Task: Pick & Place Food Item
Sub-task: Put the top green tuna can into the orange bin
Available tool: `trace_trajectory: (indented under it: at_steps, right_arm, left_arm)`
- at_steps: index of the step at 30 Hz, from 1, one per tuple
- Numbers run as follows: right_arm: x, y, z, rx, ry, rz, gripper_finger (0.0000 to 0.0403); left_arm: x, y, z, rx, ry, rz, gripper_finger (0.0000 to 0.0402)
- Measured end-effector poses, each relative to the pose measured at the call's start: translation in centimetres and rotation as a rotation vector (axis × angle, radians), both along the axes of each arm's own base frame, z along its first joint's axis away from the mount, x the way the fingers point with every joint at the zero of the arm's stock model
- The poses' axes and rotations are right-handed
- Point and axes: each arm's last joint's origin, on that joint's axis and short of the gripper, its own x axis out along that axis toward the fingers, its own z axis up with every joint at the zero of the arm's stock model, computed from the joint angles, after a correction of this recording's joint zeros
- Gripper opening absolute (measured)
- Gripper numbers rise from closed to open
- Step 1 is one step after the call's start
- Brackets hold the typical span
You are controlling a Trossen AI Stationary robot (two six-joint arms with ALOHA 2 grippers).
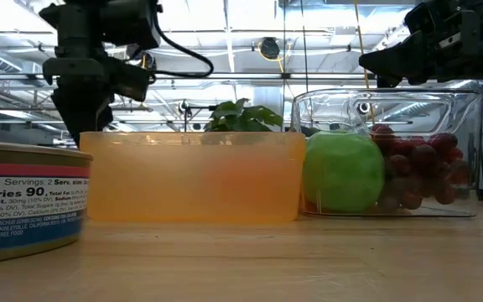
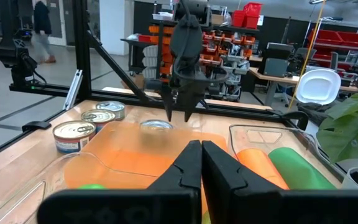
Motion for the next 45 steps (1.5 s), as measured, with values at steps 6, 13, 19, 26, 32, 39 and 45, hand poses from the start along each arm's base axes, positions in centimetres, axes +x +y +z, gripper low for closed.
trace_trajectory:
  at_steps: [6,13,19,26,32,39,45]
  right_arm:
    - [0.0,0.0,0.0,0.0,0.0,0.0,0.0]
    - [0.0,0.0,0.0,0.0,0.0,0.0,0.0]
    - [0.0,0.0,0.0,0.0,0.0,0.0,0.0]
    - [0.0,0.0,0.0,0.0,0.0,0.0,0.0]
    - [0.0,0.0,0.0,0.0,0.0,0.001,0.0]
    - [0.0,0.0,0.0,0.0,0.0,0.001,0.0]
    - [0.0,0.0,0.0,0.0,0.0,0.0,0.0]
  left_arm:
    - [0.5,0.3,-1.0,-0.004,0.037,-0.08,0.0259]
    - [0.7,1.6,-2.0,0.035,0.091,-0.103,0.0251]
    - [0.4,2.6,-2.4,0.047,0.129,-0.113,0.0237]
    - [-0.5,4.0,-4.0,0.032,0.192,-0.072,0.0238]
    - [-1.1,5.0,-4.9,-0.004,0.243,-0.029,0.0238]
    - [-1.1,5.6,-4.9,0.027,0.241,-0.005,0.0239]
    - [-1.4,6.7,-4.8,0.038,0.237,0.033,0.0239]
